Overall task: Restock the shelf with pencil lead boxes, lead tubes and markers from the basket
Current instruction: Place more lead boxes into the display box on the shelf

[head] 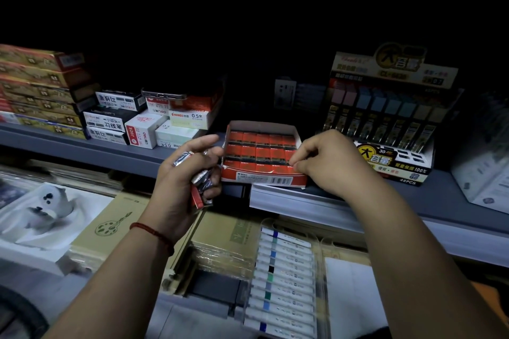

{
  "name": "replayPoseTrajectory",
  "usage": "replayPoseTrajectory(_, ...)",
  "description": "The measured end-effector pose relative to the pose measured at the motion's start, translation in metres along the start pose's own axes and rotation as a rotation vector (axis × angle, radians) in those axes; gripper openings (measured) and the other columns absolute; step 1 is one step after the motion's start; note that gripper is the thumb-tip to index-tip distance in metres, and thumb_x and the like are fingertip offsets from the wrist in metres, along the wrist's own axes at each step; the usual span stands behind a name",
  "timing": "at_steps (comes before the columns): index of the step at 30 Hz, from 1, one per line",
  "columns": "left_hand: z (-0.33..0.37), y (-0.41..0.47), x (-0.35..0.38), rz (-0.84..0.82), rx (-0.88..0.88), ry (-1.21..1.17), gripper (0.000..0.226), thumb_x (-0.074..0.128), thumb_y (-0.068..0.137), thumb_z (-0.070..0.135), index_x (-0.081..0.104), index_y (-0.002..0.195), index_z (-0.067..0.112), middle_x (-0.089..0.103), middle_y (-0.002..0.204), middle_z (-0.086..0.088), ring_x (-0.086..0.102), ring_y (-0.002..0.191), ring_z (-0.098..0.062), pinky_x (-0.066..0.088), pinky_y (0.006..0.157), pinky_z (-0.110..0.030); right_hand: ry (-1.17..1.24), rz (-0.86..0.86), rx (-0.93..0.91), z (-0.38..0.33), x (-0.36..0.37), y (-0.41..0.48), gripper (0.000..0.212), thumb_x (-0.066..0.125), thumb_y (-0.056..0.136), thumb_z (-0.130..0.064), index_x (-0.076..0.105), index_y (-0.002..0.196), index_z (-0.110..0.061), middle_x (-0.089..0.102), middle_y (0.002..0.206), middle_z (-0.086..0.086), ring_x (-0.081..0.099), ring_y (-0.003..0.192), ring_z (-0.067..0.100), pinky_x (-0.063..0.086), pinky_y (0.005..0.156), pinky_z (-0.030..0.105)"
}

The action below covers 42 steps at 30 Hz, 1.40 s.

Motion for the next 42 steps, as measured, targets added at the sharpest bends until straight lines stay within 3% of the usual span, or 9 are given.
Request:
replayPoseTrajectory(5,-0.001,0.0,-0.004,0.017,0.014,-0.062,0.007,0.065,0.088,0.013,0.06,0.093,0.01,0.049,0.072,-0.006,0.046,0.057,-0.014,0.034,0.042,-0.021,-0.104,0.075,0.027,0.0,-0.004,0.002,0.024,0.069,0.089,-0.004,0.076,0.077,-0.023,0.07,0.104,0.0,0.064,0.095,0.018,0.052,0.08,0.03)
replayPoseTrajectory(9,0.001,0.0,-0.008,0.046,0.045,-0.086,0.022,0.066,0.093,0.02,0.05,0.079,0.016,0.048,0.071,-0.002,0.047,0.059,-0.015,0.035,0.043,-0.021,-0.222,0.346,-0.233,-0.05,-0.009,-0.011,0.016,0.061,0.094,-0.012,0.071,0.097,-0.025,0.057,0.099,-0.003,0.059,0.081,0.016,0.052,0.071,0.034)
replayPoseTrajectory(13,0.004,0.001,-0.006,0.092,0.072,-0.028,0.03,0.07,0.09,0.033,0.06,0.096,0.006,0.054,0.077,-0.012,0.049,0.062,-0.017,0.036,0.044,-0.021,0.326,-0.007,-0.405,-0.1,0.042,-0.022,0.002,0.075,0.087,-0.024,0.075,0.088,-0.021,0.064,0.079,-0.003,0.055,0.06,0.001,0.046,0.057,0.015)
replayPoseTrajectory(20,0.011,0.006,-0.007,0.164,0.128,0.084,0.054,0.064,0.084,0.059,0.064,0.088,0.005,0.059,0.069,-0.011,0.048,0.056,-0.02,0.036,0.05,-0.026,0.457,-0.183,-0.318,-0.107,0.066,-0.016,0.013,0.081,0.082,-0.011,0.071,0.09,-0.012,0.063,0.076,0.009,0.052,0.04,-0.001,0.039,0.044,0.007)
replayPoseTrajectory(25,0.017,0.014,-0.005,0.11,0.131,0.157,0.076,0.051,0.08,0.083,0.065,0.083,0.008,0.056,0.074,-0.019,0.05,0.056,-0.021,0.041,0.049,-0.027,0.464,-0.166,-0.266,-0.103,0.069,-0.004,0.017,0.085,0.08,-0.023,0.07,0.089,-0.02,0.066,0.077,0.006,0.056,0.047,0.005,0.057,0.05,0.036)
replayPoseTrajectory(27,0.018,0.014,-0.003,0.097,0.127,0.134,0.068,0.048,0.083,0.077,0.066,0.08,0.011,0.057,0.077,-0.021,0.053,0.057,-0.022,0.041,0.052,-0.027,0.506,-0.181,-0.221,-0.101,0.069,-0.001,0.018,0.085,0.079,-0.021,0.072,0.09,-0.018,0.069,0.083,0.012,0.062,0.052,0.014,0.06,0.058,0.046)
replayPoseTrajectory(31,0.014,0.019,-0.005,0.066,0.083,0.078,0.038,0.047,0.101,0.045,0.052,0.094,0.008,0.047,0.068,-0.016,0.049,0.05,-0.019,0.036,0.046,-0.023,0.638,-0.241,-0.118,-0.095,0.074,0.003,0.019,0.081,0.082,-0.01,0.07,0.098,-0.013,0.07,0.086,0.019,0.059,0.051,0.018,0.051,0.048,0.031)
replayPoseTrajectory(35,0.018,0.021,-0.004,-0.008,0.107,0.109,0.014,0.056,0.092,0.027,0.054,0.095,0.014,0.053,0.067,-0.001,0.052,0.057,-0.015,0.041,0.047,-0.023,0.708,-0.254,-0.069,-0.094,0.077,0.008,0.029,0.078,0.084,-0.005,0.065,0.108,-0.015,0.073,0.086,0.014,0.061,0.062,0.027,0.051,0.058,0.038)
replayPoseTrajectory(42,0.015,0.019,0.004,-0.115,0.062,0.023,0.016,0.049,0.094,0.023,0.051,0.102,0.008,0.054,0.071,-0.006,0.051,0.059,-0.014,0.04,0.049,-0.023,0.895,-0.293,-0.045,-0.091,0.079,0.011,0.023,0.073,0.084,0.007,0.066,0.105,0.003,0.069,0.076,0.015,0.066,0.06,0.02,0.058,0.057,0.024)
Point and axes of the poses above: each hand's wrist, its own y-axis towards the middle knuckle, its own x-axis out of the palm, z = x × y, the point moved 10 cm from there along y, towards the middle knuckle
